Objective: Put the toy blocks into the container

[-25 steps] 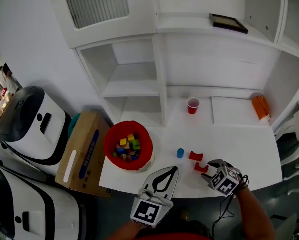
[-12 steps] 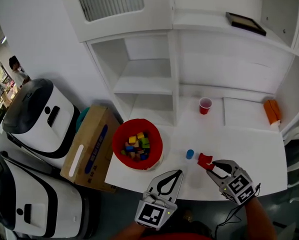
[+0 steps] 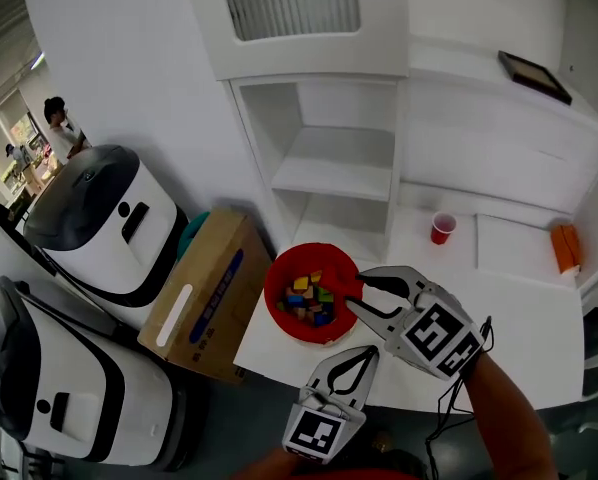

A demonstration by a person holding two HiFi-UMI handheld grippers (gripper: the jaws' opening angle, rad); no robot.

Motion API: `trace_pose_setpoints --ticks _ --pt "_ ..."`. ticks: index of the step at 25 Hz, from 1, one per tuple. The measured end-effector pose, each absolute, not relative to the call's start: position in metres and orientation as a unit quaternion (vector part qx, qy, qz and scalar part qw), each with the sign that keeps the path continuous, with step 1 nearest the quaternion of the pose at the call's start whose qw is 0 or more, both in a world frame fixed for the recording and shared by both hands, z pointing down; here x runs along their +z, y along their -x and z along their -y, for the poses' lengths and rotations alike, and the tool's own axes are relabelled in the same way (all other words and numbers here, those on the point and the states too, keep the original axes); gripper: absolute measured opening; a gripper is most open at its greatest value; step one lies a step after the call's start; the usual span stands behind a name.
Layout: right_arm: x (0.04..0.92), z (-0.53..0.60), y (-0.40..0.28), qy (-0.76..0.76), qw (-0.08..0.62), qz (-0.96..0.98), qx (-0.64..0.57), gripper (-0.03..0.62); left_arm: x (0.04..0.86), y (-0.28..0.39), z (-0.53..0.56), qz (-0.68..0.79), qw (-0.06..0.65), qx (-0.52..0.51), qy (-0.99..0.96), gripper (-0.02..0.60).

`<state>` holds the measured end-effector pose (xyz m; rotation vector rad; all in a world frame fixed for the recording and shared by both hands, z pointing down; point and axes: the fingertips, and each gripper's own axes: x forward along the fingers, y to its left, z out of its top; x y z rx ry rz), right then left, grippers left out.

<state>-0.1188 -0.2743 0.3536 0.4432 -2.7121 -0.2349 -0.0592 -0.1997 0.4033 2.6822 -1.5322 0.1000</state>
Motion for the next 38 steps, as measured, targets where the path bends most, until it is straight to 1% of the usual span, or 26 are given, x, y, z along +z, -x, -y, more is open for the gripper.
trace_pose_setpoints --ticks 3,4,5,6,9,11,13,15,16,19,21,25,28,33,35,36,38 --pt "0.371 0.276 0.138 -0.147 0.197 0.969 -0.033 0.164 0.401 0.069 0.2 0.502 0.032 0.032 -0.864 0.044" --pt "0.375 0.276 0.14 -0.143 0.194 0.97 -0.011 0.215 0.401 0.072 0.2 0.503 0.032 0.031 -0.863 0.044" --pt "0.376 0.276 0.141 -0.141 0.187 0.972 0.007 0.242 0.401 0.074 0.2 0.504 0.033 0.031 -0.863 0.044" --pt "0.375 0.276 0.139 -0.143 0.178 0.973 0.017 0.245 0.403 0.075 0.201 0.504 0.036 0.031 -0.863 0.044" --pt "0.366 0.275 0.116 -0.165 0.144 0.976 0.016 0.245 0.408 0.07 0.203 0.497 0.038 0.035 -0.866 0.044" --pt "0.364 0.277 0.087 -0.191 0.129 0.973 0.015 0.244 0.411 0.064 0.208 0.487 0.024 0.043 -0.872 0.044" --pt "0.376 0.281 0.048 -0.229 0.134 0.964 0.025 0.241 0.42 0.055 0.216 0.476 0.017 0.056 -0.878 0.044" --pt "0.401 0.286 0.004 -0.267 0.156 0.95 0.047 0.239 0.434 0.042 0.229 0.459 0.02 0.081 -0.884 0.051" --pt "0.416 0.287 -0.016 -0.283 0.168 0.942 0.06 0.236 0.444 0.034 0.237 0.449 0.027 0.097 -0.888 0.091" --pt "0.453 0.282 -0.065 -0.315 0.199 0.924 0.087 0.221 0.474 0.014 0.261 0.423 0.044 0.145 -0.893 0.158" --pt "0.47 0.273 -0.087 -0.327 0.211 0.917 0.091 0.212 0.49 0.003 0.276 0.412 0.048 0.172 -0.893 0.187" --pt "0.477 0.249 -0.111 -0.336 0.186 0.918 0.096 0.181 0.519 -0.01 0.297 0.402 0.052 0.228 -0.885 0.207" --pt "0.469 0.234 -0.121 -0.338 0.168 0.921 0.094 0.181 0.544 -0.011 0.309 0.403 0.066 0.27 -0.872 0.215" --pt "0.467 0.219 -0.129 -0.331 0.17 0.924 0.084 0.179 0.569 -0.018 0.318 0.398 0.073 0.307 -0.862 0.225" --pt "0.467 0.219 -0.131 -0.329 0.173 0.925 0.083 0.179 0.57 -0.021 0.322 0.402 0.065 0.308 -0.86 0.213" --pt "0.468 0.219 -0.133 -0.328 0.175 0.924 0.084 0.179 0.569 -0.022 0.324 0.404 0.062 0.307 -0.86 0.175" --pt "0.471 0.221 -0.134 -0.327 0.179 0.924 0.087 0.179 0.565 -0.025 0.325 0.405 0.06 0.298 -0.862 0.175"
